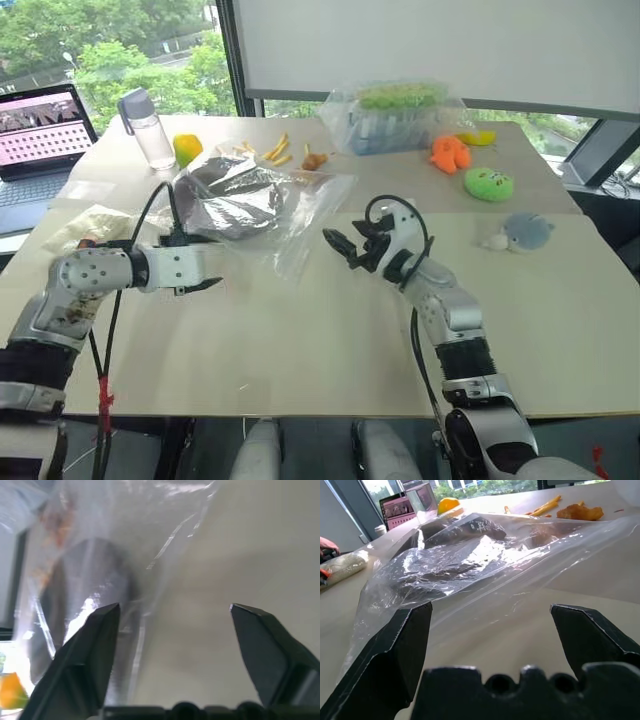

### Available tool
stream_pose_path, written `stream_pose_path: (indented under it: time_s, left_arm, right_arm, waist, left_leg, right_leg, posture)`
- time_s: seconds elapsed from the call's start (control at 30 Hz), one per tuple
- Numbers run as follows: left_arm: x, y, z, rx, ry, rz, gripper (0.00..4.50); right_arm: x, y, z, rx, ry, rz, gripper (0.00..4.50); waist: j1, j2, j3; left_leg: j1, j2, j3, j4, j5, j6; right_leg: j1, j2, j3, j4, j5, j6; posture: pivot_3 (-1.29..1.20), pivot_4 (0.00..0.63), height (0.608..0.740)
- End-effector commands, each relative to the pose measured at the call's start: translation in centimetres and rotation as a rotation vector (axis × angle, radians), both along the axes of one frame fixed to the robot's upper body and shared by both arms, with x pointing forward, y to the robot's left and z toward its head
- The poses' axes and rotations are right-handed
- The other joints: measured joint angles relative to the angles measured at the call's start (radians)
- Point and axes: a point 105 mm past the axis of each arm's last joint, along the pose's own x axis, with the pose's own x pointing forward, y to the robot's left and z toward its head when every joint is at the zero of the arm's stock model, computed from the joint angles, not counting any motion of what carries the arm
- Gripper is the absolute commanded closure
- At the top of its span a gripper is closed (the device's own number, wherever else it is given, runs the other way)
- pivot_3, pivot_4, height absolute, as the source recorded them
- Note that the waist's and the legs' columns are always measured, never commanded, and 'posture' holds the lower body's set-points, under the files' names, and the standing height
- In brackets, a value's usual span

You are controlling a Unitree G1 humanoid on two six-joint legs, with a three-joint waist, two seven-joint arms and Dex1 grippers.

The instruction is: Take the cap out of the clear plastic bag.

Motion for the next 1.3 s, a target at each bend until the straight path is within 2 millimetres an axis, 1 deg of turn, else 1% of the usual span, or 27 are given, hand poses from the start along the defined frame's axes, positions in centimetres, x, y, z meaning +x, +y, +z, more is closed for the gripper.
stream_pose_path:
  time_s: [0.03, 0.13, 0.23, 0.37, 0.43, 0.5, 0.57, 0.63, 0.67, 0.73, 0.8, 0.87, 0.9, 0.93, 1.0, 1.1, 1.13, 1.23, 1.3]
  left_arm:
    - [1.7, 0.8, -1.5, 0.088, -0.079, 0.037, 0.03]
    - [3.1, 0.2, -3.3, 0.112, -0.087, 0.042, 0.03]
    - [4.9, -1.5, -4.1, 0.123, -0.111, 0.04, 0.03]
    - [7.0, -3.6, -4.1, 0.117, -0.151, 0.058, 0.03]
    - [8.3, -4.7, -3.7, 0.132, -0.187, 0.093, 0.03]
    - [9.2, -5.4, -3.7, 0.166, -0.199, 0.125, 0.03]
    - [9.9, -6.2, -4.2, 0.205, -0.179, 0.162, 0.03]
    - [10.3, -7.0, -4.1, 0.22, -0.179, 0.178, 0.03]
    - [10.5, -7.3, -4.0, 0.217, -0.184, 0.178, 0.03]
    - [10.5, -7.9, -4.3, 0.191, -0.138, 0.183, 0.57]
    - [10.6, -8.1, -4.3, 0.191, -0.128, 0.196, 1.12]
    - [10.7, -8.2, -4.0, 0.181, -0.136, 0.201, 1.96]
    - [10.7, -8.2, -3.9, 0.175, -0.136, 0.202, 2.17]
    - [10.8, -8.2, -3.8, 0.173, -0.135, 0.202, 2.66]
    - [10.8, -8.2, -3.6, 0.157, -0.148, 0.203, 3.4]
    - [10.7, -8.1, -3.5, 0.161, -0.177, 0.19, 4.36]
    - [10.6, -8.6, -3.3, 0.144, -0.186, 0.158, 4.47]
    - [10.1, -9.9, -3.1, 0.118, -0.191, 0.071, 4.47]
    - [8.4, -11.9, -4.2, 0.099, -0.141, -0.093, 4.47]
  right_arm:
    - [-0.8, 0.1, 1.7, -0.011, -0.056, 0.033, 0.0]
    - [-1.4, -0.2, 2.0, -0.034, -0.065, 0.041, 0.0]
    - [-1.7, -1.1, 2.3, -0.048, -0.073, 0.017, 0.0]
    - [-2.0, -2.2, 2.5, -0.059, -0.073, -0.025, 0.0]
    - [-2.3, -2.6, 2.6, -0.062, -0.073, -0.048, 0.0]
    - [-2.5, -3.0, 2.6, -0.065, -0.072, -0.065, 0.0]
    - [-2.7, -3.4, 2.6, -0.067, -0.071, -0.083, 0.0]
    - [-2.8, -3.6, 2.7, -0.068, -0.071, -0.096, 0.0]
    - [-2.9, -3.7, 2.7, -0.069, -0.07, -0.101, 0.0]
    - [-2.9, -3.9, 2.7, -0.071, -0.07, -0.109, 0.0]
    - [-3.0, -4.0, 2.7, -0.071, -0.07, -0.116, 0.0]
    - [-2.9, -4.2, 2.8, -0.071, -0.071, -0.126, 0.0]
    - [-2.9, -4.3, 2.8, -0.072, -0.071, -0.13, 0.0]
    - [-2.9, -4.3, 2.8, -0.072, -0.071, -0.133, 0.0]
    - [-2.8, -4.2, 2.8, -0.073, -0.071, -0.132, 0.0]
    - [-2.7, -4.1, 2.8, -0.074, -0.072, -0.128, 0.0]
    - [-2.6, -4.1, 3.0, -0.072, -0.077, -0.126, 0.0]
    - [-2.4, -4.3, 3.5, -0.067, -0.088, -0.129, 0.0]
    - [-2.2, -4.7, 3.9, -0.067, -0.1, -0.137, 0.0]
  waist:
    - [0.001, 0.0, 0.0]
    - [0.004, 0.0, 0.0]
    - [0.021, 0.0, -0.001]
    - [0.035, 0.0, -0.002]
    - [0.045, 0.0, -0.002]
    - [0.049, 0.0, -0.003]
    - [0.052, 0.0, -0.003]
    - [0.056, 0.0, -0.003]
    - [0.055, 0.0, -0.003]
    - [0.053, 0.001, -0.004]
    - [0.054, 0.001, -0.004]
    - [0.054, 0.001, -0.004]
    - [0.054, 0.001, -0.004]
    - [0.053, 0.001, -0.004]
    - [0.052, 0.001, -0.004]
    - [0.046, 0.0, -0.003]
    - [0.044, 0.0, -0.003]
    - [0.041, 0.0, -0.003]
    - [0.041, 0.0, -0.003]
  left_leg:
    - [0.0, 0.0, 0.0, 0.0, 0.0, 0.0]
    - [0.0, 0.0, 0.0, 0.0, 0.0, 0.0]
    - [0.0, -0.001, 0.0, 0.001, 0.0, 0.0]
    - [0.0, -0.001, 0.003, 0.002, 0.001, 0.001]
    - [0.0, -0.001, 0.004, 0.002, 0.0, 0.0]
    - [0.0, -0.001, 0.005, 0.002, -0.002, -0.004]
    - [0.0, -0.001, 0.005, 0.002, -0.002, -0.004]
    - [0.0, -0.001, 0.005, 0.005, 0.002, 0.002]
    - [0.0, -0.001, 0.005, 0.005, 0.002, 0.002]
    - [0.0, -0.001, 0.005, 0.005, 0.002, 0.001]
    - [0.0, -0.001, 0.005, 0.005, -0.001, -0.003]
    - [0.0, -0.001, 0.005, 0.005, -0.002, -0.005]
    - [0.0, -0.001, 0.005, 0.005, -0.002, -0.005]
    - [-0.001, -0.001, 0.005, 0.005, -0.002, -0.005]
    - [-0.001, -0.001, 0.005, 0.005, -0.002, -0.004]
    - [-0.004, -0.001, 0.005, 0.005, 0.002, 0.002]
    - [-0.005, -0.001, 0.005, 0.005, 0.002, 0.002]
    - [-0.005, -0.001, 0.005, 0.005, 0.002, 0.002]
    - [-0.005, -0.001, 0.005, 0.005, 0.002, 0.002]
  right_leg:
    - [0.0, 0.0, 0.0, 0.0, 0.0, 0.0]
    - [0.0, 0.0, 0.0, 0.001, -0.001, 0.001]
    - [0.001, -0.001, 0.0, 0.001, -0.001, 0.002]
    - [0.003, -0.002, -0.001, 0.004, 0.0, 0.003]
    - [0.004, -0.002, -0.001, 0.004, 0.0, 0.003]
    - [0.004, -0.003, -0.001, 0.004, 0.0, 0.003]
    - [0.003, -0.003, -0.001, 0.005, 0.0, 0.003]
    - [0.003, -0.003, -0.001, 0.009, -0.004, 0.005]
    - [0.004, -0.003, -0.001, 0.009, -0.004, 0.005]
    - [0.004, -0.003, -0.001, 0.009, -0.004, 0.005]
    - [0.004, -0.003, -0.001, 0.009, -0.004, 0.004]
    - [0.004, -0.003, -0.001, 0.009, -0.004, 0.004]
    - [0.004, -0.003, -0.001, 0.009, -0.004, 0.004]
    - [0.003, -0.003, -0.001, 0.009, -0.004, 0.004]
    - [0.003, -0.003, -0.001, 0.009, -0.004, 0.004]
    - [0.001, -0.003, -0.001, 0.009, -0.004, 0.005]
    - [0.001, -0.003, -0.001, 0.008, -0.004, 0.005]
    - [0.0, -0.003, -0.001, 0.008, -0.004, 0.005]
    - [0.0, -0.003, -0.001, 0.008, -0.004, 0.005]
  posture:
    - [0.0, 0.15, 0.74]
    - [0.0, 0.15, 0.74]
    - [0.0, 0.15, 0.74]
    - [0.0, 0.15, 0.74]
    - [0.0, 0.15, 0.74]
    - [0.0, 0.15, 0.74]
    - [0.0, 0.15, 0.74]
    - [0.0, 0.15, 0.74]
    - [0.0, 0.15, 0.74]
    - [0.0, 0.15, 0.74]
    - [0.0, 0.15, 0.74]
    - [0.0, 0.15, 0.74]
    - [0.0, 0.15, 0.74]
    - [0.0, 0.15, 0.74]
    - [0.0, 0.15, 0.74]
    - [0.0, 0.15, 0.74]
    - [0.0, 0.15, 0.74]
    - [0.0, 0.15, 0.74]
    - [0.0, 0.15, 0.74]
